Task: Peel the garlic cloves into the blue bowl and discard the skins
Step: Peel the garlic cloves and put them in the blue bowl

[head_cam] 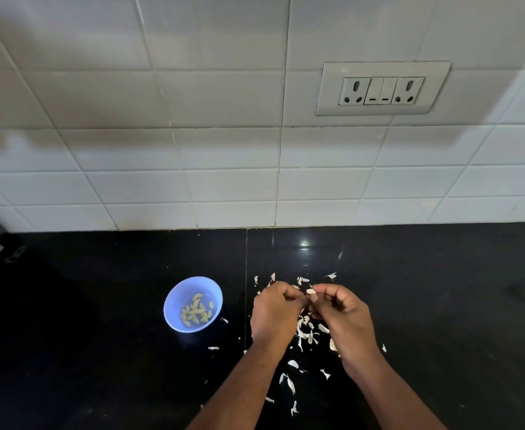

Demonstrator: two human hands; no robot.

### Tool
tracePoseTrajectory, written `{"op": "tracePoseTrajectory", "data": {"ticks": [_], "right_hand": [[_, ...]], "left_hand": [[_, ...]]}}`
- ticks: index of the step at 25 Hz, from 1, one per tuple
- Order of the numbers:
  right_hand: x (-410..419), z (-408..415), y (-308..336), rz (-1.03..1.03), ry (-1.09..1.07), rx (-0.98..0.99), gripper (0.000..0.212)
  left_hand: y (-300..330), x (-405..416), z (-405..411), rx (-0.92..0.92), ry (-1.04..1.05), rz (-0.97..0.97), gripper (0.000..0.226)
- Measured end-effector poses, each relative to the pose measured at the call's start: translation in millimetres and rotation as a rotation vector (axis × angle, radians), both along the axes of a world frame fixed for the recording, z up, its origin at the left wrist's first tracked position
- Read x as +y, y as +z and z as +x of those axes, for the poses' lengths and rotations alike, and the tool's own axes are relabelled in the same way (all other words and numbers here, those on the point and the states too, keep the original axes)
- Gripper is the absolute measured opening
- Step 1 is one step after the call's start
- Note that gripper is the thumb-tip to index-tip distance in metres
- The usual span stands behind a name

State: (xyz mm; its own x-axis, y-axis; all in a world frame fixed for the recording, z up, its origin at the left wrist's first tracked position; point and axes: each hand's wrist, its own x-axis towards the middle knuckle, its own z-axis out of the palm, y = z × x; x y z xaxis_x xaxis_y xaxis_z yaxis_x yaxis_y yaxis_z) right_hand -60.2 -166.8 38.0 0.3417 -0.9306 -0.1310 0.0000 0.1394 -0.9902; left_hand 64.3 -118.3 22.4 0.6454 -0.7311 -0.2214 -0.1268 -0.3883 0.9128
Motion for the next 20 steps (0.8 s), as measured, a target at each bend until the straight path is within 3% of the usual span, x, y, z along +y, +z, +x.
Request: {"op": "tracePoseTrajectory", "data": {"ticks": [2, 4, 7, 12, 15, 20], "right_hand": [[-1, -4, -2, -0.052, 0.021, 0.078, 0.014], [-3, -7, -3, -0.103, 0.031, 0.142, 0.013], [-4, -10, -1, -0.19, 0.081, 0.227, 0.012], [2, -10, 1, -0.285, 0.145, 0.318, 0.017], [2, -6, -2, -0.368, 0.159, 0.373, 0.013], [4, 0, -10, -0.471, 0.112, 0.463, 0.014]], "left_hand": [[-5, 2, -2, 0.054, 0.035, -0.02, 0.018], [-1, 4, -3, 0.191, 0.037, -0.053, 0.008], [7, 8, -1, 0.44, -0.052, -0.105, 0.015], [10, 16, 2, 0.63, -0.028, -0.057, 0.016], [9, 17, 6, 0.672, 0.025, -0.001, 0.017], [17, 11, 2, 0.529, 0.086, 0.063, 0.023]]}}
